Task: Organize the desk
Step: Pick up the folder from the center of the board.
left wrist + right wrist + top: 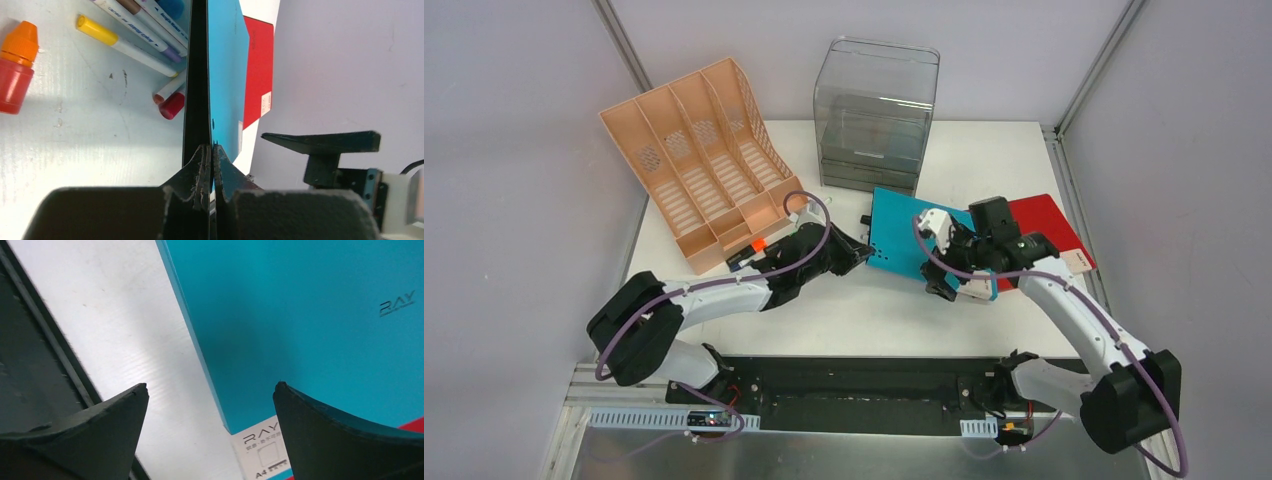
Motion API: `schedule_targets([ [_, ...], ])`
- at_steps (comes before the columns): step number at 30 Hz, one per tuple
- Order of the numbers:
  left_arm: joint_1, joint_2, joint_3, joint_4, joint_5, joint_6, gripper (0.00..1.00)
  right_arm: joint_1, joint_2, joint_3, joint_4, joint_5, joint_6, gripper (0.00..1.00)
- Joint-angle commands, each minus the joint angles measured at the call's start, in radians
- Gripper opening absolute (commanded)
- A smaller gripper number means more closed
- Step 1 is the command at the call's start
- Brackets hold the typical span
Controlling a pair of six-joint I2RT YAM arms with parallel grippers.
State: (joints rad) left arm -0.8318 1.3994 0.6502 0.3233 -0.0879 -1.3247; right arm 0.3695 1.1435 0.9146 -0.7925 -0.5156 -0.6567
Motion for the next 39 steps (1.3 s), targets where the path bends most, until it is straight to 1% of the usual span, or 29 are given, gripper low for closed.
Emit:
schedule_targets([
  [1,-0.005,-0.063,0.061,-0.057,-0.012,-0.052,0.00,0.090,-0.096,-0.097,0.188,0.246,-0.143,1.00],
  [4,-0.004,-0.066,0.064,-0.060,0.001,-0.083,0.00,0.144,-0.127,-0.190,0.304,0.367,-0.221,1.00],
  [10,-0.003,-0.075,0.063,-0.057,0.016,-0.112,0.00,0.181,-0.121,-0.239,0.387,0.464,-0.245,1.00],
  [13,-0.002,-0.080,0.065,-0.052,0.023,-0.114,0.00,0.204,-0.109,-0.273,0.436,0.464,-0.245,1.00],
  [14,-0.001,-0.080,0.065,-0.048,0.027,-0.114,0.00,0.215,-0.104,-0.278,0.449,0.536,-0.274,1.00],
  [15,-0.002,-0.080,0.064,-0.045,0.032,-0.118,0.00,0.224,-0.098,-0.280,0.462,0.558,-0.280,1.00],
  [22,0.003,-0.066,0.049,0.020,0.083,-0.174,0.00,0.314,-0.026,-0.294,0.552,0.575,-0.280,1.00],
  [23,0.003,-0.063,0.045,0.035,0.086,-0.193,0.00,0.327,-0.016,-0.303,0.573,0.676,-0.280,0.96],
  [24,0.005,-0.058,0.040,0.052,0.109,-0.204,0.00,0.338,-0.008,-0.309,0.592,0.697,-0.286,0.94],
  [26,0.010,-0.053,0.034,0.070,0.123,-0.213,0.00,0.354,0.007,-0.306,0.608,0.719,-0.285,0.87],
  [30,0.019,-0.061,0.014,0.081,0.125,-0.226,0.00,0.364,0.030,-0.294,0.602,0.739,-0.274,0.66],
  [33,0.028,-0.071,0.000,0.082,0.123,-0.231,0.00,0.365,0.036,-0.285,0.589,0.741,-0.269,0.48],
  [37,0.036,-0.085,-0.011,0.083,0.119,-0.230,0.00,0.365,0.035,-0.265,0.561,0.743,-0.250,0.20],
  [39,0.038,-0.089,-0.010,0.083,0.122,-0.220,0.01,0.364,0.029,-0.253,0.540,0.738,-0.240,0.10],
])
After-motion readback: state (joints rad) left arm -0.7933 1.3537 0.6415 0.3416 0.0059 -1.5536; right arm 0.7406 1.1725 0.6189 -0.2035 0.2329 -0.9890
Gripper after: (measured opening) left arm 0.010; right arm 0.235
